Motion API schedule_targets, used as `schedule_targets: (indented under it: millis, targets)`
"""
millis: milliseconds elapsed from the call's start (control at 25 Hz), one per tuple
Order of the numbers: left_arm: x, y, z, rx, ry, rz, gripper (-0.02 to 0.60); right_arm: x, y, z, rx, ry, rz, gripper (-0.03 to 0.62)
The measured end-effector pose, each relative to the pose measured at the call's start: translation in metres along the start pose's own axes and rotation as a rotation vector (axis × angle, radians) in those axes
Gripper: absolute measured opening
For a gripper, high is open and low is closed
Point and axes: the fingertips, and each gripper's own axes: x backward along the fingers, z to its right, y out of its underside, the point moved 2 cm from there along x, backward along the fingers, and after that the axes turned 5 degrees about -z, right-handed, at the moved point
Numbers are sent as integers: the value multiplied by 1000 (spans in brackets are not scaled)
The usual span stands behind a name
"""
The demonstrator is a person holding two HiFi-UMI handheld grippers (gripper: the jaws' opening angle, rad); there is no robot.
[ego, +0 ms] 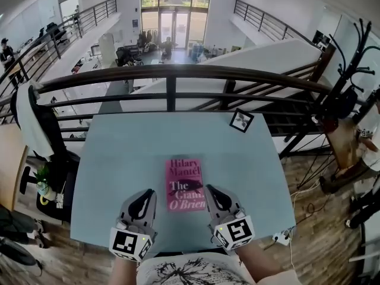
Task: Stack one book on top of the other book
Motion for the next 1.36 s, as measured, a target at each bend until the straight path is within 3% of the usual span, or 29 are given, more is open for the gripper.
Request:
schedule_targets:
  millis: [280,760,1360]
  targets:
    - [22,-17,1,-52,25,66,22,9,-21,-9,-17,36,55,-8]
    - [34,-18,-29,-24,-32,48,20,-4,-24,-36,67,22,37,-9]
    - [32,-12,-31,-6,-36,26,18,-8,-24,-41,35,24,36,-9]
